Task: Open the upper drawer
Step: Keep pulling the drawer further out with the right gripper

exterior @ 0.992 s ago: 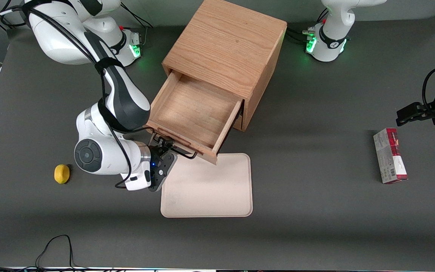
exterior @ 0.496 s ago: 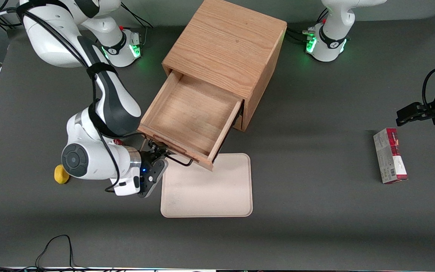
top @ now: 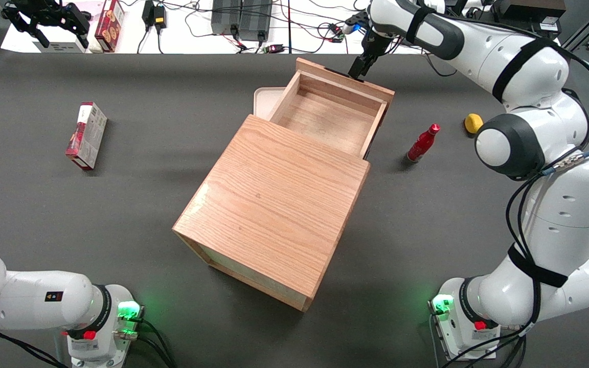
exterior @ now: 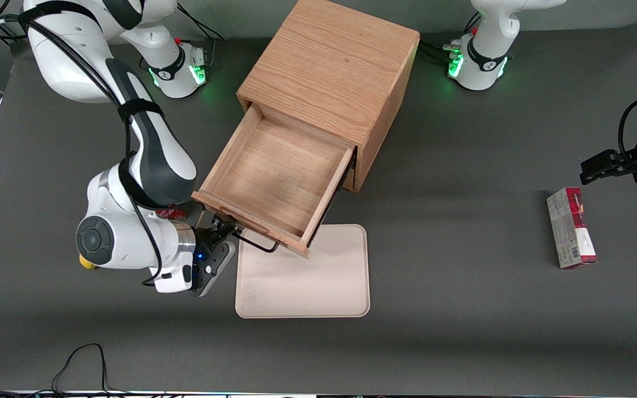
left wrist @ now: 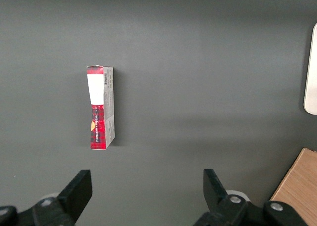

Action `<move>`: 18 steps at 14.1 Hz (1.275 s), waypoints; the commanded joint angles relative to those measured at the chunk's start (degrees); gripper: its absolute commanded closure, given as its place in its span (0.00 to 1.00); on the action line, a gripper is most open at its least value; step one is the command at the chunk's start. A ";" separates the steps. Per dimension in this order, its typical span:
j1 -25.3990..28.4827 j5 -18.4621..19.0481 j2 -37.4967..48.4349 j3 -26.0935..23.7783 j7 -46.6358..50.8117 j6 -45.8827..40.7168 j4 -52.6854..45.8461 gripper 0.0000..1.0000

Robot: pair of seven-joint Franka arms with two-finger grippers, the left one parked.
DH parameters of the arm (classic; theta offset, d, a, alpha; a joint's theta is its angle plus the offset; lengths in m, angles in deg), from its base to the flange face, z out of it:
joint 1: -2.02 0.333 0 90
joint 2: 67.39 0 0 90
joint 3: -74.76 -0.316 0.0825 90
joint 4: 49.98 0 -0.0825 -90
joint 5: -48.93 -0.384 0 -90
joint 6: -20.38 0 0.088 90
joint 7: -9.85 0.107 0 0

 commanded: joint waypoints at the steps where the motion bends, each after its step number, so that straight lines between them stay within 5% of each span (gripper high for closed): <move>1: -0.37 -1.12 -1.29 -0.38 -0.54 2.17 -1.79 0.00; 18: -2.73 -7.36 0.28 -0.30 4.12 -2.91 -5.92 0.00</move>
